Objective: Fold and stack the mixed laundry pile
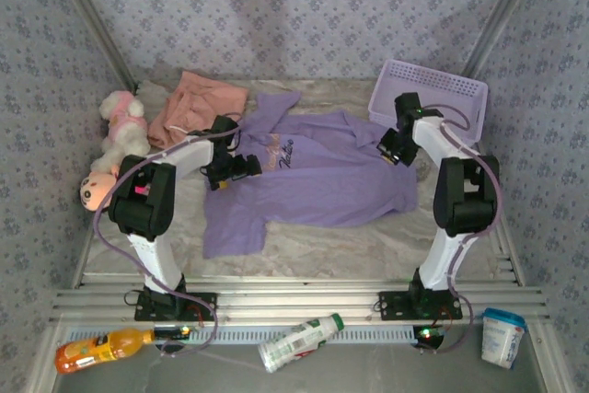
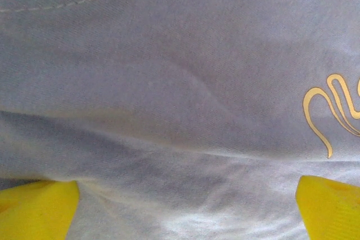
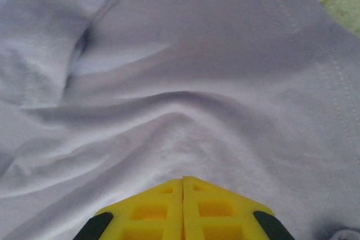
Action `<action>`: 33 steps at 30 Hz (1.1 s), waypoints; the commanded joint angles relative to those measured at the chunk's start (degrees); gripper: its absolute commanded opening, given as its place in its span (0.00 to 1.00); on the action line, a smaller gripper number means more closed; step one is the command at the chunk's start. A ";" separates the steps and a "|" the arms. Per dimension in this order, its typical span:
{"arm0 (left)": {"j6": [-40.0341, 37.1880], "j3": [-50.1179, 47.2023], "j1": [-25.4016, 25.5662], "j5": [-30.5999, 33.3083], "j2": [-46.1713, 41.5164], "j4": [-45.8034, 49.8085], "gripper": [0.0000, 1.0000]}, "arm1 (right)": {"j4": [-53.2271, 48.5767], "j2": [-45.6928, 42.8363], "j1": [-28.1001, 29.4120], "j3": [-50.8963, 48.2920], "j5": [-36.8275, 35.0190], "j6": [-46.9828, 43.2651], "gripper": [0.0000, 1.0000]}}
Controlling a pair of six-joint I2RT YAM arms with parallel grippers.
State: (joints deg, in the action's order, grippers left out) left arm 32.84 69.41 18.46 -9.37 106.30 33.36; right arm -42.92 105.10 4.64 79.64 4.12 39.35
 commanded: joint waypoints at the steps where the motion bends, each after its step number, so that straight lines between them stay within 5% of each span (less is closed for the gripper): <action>1: -0.22 -1.11 0.35 0.85 -0.19 1.62 1.00 | -4.97 -6.26 1.01 -4.00 -2.65 -2.11 0.16; 10: -0.57 0.01 0.26 0.30 0.13 1.85 1.00 | -2.57 -27.97 -1.48 -28.99 0.75 9.58 0.63; 23: -0.98 0.20 0.01 -0.31 0.75 2.44 0.99 | 23.13 -34.46 -2.48 -46.70 0.01 36.14 0.62; 29: -0.94 0.22 -0.31 -0.14 0.23 2.75 1.00 | 25.08 -34.48 -4.78 -47.66 -1.71 38.17 0.58; 33: -0.91 0.20 -0.37 -0.06 0.31 2.83 1.00 | 25.68 -34.31 -7.45 -47.50 -0.89 35.57 0.43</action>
State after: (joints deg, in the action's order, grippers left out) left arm 32.42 69.43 18.39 -9.39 106.30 33.43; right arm -18.31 70.91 -1.37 32.53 4.43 74.39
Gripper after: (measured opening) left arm 0.997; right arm 0.458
